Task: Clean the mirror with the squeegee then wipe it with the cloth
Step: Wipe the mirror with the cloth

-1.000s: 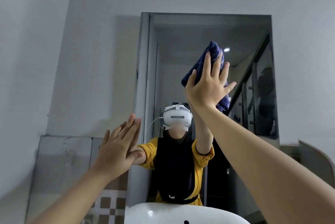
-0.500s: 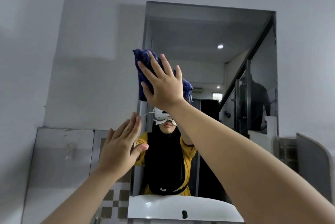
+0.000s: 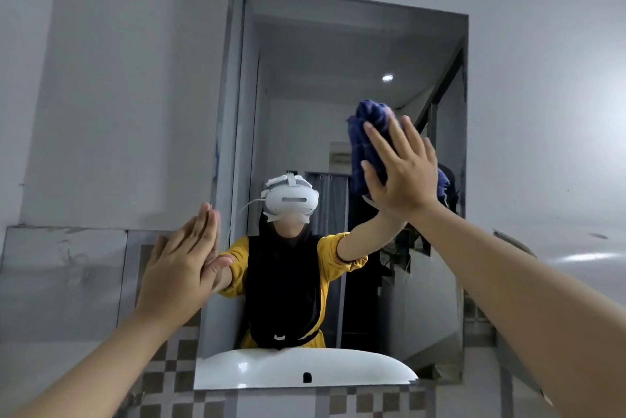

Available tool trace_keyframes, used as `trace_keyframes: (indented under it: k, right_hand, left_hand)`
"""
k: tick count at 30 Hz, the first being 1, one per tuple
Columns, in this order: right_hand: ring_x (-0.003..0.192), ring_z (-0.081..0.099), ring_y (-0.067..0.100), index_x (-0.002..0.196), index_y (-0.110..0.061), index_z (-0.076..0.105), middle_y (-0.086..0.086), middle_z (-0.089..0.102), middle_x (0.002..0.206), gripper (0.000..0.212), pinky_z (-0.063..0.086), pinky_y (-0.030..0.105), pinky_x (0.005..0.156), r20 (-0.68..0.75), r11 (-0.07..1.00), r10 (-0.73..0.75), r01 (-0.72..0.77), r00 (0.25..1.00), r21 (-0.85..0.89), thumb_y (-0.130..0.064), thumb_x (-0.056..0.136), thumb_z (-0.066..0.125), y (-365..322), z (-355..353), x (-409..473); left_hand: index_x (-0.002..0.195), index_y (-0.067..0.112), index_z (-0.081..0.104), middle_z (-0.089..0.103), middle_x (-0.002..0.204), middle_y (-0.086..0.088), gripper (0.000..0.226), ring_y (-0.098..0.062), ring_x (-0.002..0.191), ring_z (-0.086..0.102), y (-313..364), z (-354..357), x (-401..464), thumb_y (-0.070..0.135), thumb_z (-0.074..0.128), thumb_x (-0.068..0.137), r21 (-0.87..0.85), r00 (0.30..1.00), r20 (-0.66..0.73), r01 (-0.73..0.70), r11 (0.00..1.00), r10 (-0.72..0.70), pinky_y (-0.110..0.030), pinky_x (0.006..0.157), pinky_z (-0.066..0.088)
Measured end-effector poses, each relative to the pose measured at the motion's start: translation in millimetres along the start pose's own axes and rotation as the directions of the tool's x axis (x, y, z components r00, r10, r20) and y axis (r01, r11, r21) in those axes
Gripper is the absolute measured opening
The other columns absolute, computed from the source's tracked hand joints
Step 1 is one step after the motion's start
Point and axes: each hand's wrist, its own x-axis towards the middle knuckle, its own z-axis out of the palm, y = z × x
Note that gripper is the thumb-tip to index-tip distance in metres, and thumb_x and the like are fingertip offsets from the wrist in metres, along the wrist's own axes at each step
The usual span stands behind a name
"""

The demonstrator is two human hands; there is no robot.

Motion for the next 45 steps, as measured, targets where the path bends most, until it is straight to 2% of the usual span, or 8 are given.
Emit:
trace_keyframes:
  k: [7,12,16,23,28,35,40,45]
  right_hand:
    - [0.145,0.020,0.035,0.148,-0.022,0.029,0.010,0.029,0.156,0.058,0.021,0.061,0.111,-0.021,0.914,0.406,-0.406,0.914,-0.002,-0.043,0.095,0.035,44.9,-2.2,-42.4]
    - [0.141,0.027,0.033,0.148,-0.019,0.030,0.012,0.029,0.156,0.059,0.024,0.055,0.111,-0.088,0.680,0.733,-0.727,0.674,0.095,-0.041,0.094,0.038,2.3,2.0,-41.3]
    - [0.141,0.027,0.034,0.149,-0.018,0.026,0.011,0.023,0.158,0.062,0.023,0.056,0.111,-0.037,0.582,0.810,-0.794,0.586,0.174,-0.042,0.094,0.040,-40.6,4.9,-40.7]
    - [0.139,0.033,0.038,0.142,-0.013,0.043,0.016,0.038,0.151,0.059,0.029,0.060,0.107,-0.022,0.794,0.584,-0.564,0.812,0.227,-0.040,0.089,0.043,-133.4,15.8,-23.4]
    - [0.138,0.035,0.039,0.142,-0.015,0.044,0.013,0.040,0.150,0.058,0.030,0.060,0.106,0.013,0.873,0.435,-0.425,0.901,0.242,-0.039,0.089,0.043,-182.7,26.0,9.9]
    - [0.138,0.034,0.037,0.143,-0.019,0.042,0.009,0.039,0.152,0.058,0.031,0.058,0.107,0.032,0.969,0.104,-0.108,0.994,0.222,-0.038,0.089,0.048,-206.5,27.6,12.7]
    - [0.137,0.035,0.038,0.143,-0.021,0.044,0.007,0.041,0.150,0.058,0.035,0.058,0.102,0.101,0.924,-0.357,0.336,0.929,0.185,-0.041,0.089,0.049,-177.2,23.0,-3.5]
    - [0.137,0.035,0.038,0.144,-0.022,0.042,0.007,0.039,0.152,0.060,0.036,0.055,0.101,0.139,0.850,-0.525,0.510,0.840,0.130,-0.044,0.089,0.047,-137.3,15.0,-14.2]
  left_hand:
    - [0.148,0.017,0.012,0.014,0.157,-0.003,0.073,-0.026,0.139,0.028,2.6,1.8,-0.3,0.061,0.013,0.090,-0.004,0.999,0.047,0.008,1.000,-0.008,-0.056,0.101,0.039]
    - [0.148,0.022,-0.004,0.000,0.158,-0.001,0.071,-0.027,0.144,0.011,4.5,8.5,-4.3,0.061,0.002,0.089,-0.040,0.996,0.077,0.038,0.999,-0.035,-0.058,0.106,0.033]
    - [0.148,0.023,-0.006,-0.004,0.158,-0.002,0.077,-0.026,0.144,0.005,4.3,9.8,-19.1,0.068,0.005,0.086,-0.080,0.995,0.100,0.021,0.997,-0.013,-0.055,0.109,0.024]
    - [0.147,0.031,-0.004,0.004,0.158,0.003,0.083,-0.018,0.144,0.001,-13.7,6.4,-47.7,0.074,0.021,0.080,-0.115,0.979,0.201,-0.007,0.993,0.030,-0.058,0.103,0.029]
    - [0.146,0.034,-0.006,-0.003,0.158,0.006,0.083,-0.013,0.144,-0.007,-18.2,4.1,-50.1,0.076,0.016,0.078,-0.128,0.973,0.223,-0.034,0.991,0.062,-0.052,0.107,0.020]
    - [0.145,0.038,-0.010,-0.011,0.157,0.009,0.085,-0.008,0.142,-0.017,-29.3,4.7,-50.0,0.063,0.036,0.077,-0.150,0.968,0.231,-0.069,0.986,0.103,-0.047,0.110,0.012]
    - [0.145,0.040,-0.009,-0.015,0.156,0.014,0.091,-0.008,0.142,-0.017,-33.3,6.4,-50.6,0.052,0.054,0.080,-0.172,0.966,0.231,-0.077,0.982,0.117,-0.055,0.110,0.019]
    - [0.144,0.043,-0.007,-0.016,0.155,0.018,0.088,-0.007,0.142,-0.017,-32.5,5.8,-51.4,0.057,0.050,0.079,-0.200,0.969,0.224,-0.054,0.978,0.099,-0.060,0.109,0.021]
